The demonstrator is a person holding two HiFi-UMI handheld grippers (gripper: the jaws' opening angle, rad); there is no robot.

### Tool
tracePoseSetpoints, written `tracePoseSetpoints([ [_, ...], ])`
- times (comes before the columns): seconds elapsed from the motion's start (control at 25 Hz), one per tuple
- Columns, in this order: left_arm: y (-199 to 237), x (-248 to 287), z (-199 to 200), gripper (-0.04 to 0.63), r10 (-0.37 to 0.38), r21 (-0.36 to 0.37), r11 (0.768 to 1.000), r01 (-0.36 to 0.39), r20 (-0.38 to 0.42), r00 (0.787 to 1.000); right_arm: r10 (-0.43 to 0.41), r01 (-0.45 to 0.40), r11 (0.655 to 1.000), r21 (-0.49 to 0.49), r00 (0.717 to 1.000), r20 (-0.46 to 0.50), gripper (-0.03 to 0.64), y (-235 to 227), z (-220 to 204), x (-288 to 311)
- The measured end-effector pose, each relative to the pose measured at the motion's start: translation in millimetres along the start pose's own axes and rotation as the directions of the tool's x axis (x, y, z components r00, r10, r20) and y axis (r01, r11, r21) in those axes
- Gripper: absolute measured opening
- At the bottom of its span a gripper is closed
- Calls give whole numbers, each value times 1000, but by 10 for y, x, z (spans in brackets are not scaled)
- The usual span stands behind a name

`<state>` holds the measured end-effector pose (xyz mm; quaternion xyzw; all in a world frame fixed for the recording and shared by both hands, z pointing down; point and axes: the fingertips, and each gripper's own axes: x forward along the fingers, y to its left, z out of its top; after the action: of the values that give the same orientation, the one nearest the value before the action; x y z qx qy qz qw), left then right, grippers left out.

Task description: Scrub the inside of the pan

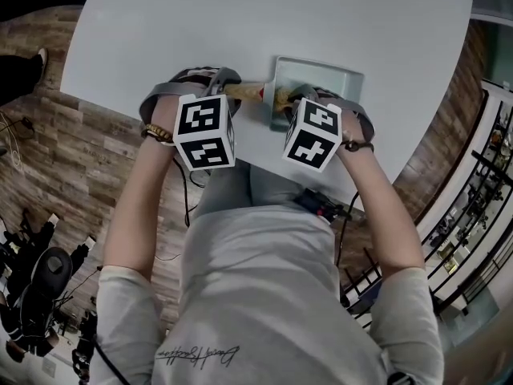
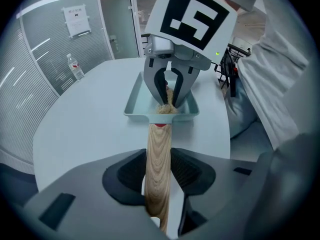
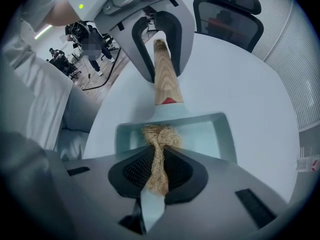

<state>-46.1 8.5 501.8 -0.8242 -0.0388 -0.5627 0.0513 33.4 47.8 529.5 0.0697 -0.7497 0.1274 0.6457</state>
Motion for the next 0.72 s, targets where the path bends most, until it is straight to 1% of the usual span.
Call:
tracePoseSetpoints([
  [0.28,3,-4,-11,156,2,-4,1000,-2,-6,1000,128,-130,991,-34,990,-51,69,291,-36,9],
  [0.4,-3,7,-13,156,-4,-6,1000,4,-9,1000,147,-149,988,-31,987,-58,67,336,-44,18],
  [0.48,-2,15,-7,156,-10,0,1000,10,-12,1000,135,-137,990,-25,989,-56,67,328,-49,23],
  [0.56,-8,15,-3,156,-15,13,1000,15,-14,1000,106,-108,994,-30,993,-51,67,323,-49,26],
  [0.72,-14,18,0,155,-4,34,999,5,-6,1000,-6,4,999,-53,999,-44,69,206,-62,36],
])
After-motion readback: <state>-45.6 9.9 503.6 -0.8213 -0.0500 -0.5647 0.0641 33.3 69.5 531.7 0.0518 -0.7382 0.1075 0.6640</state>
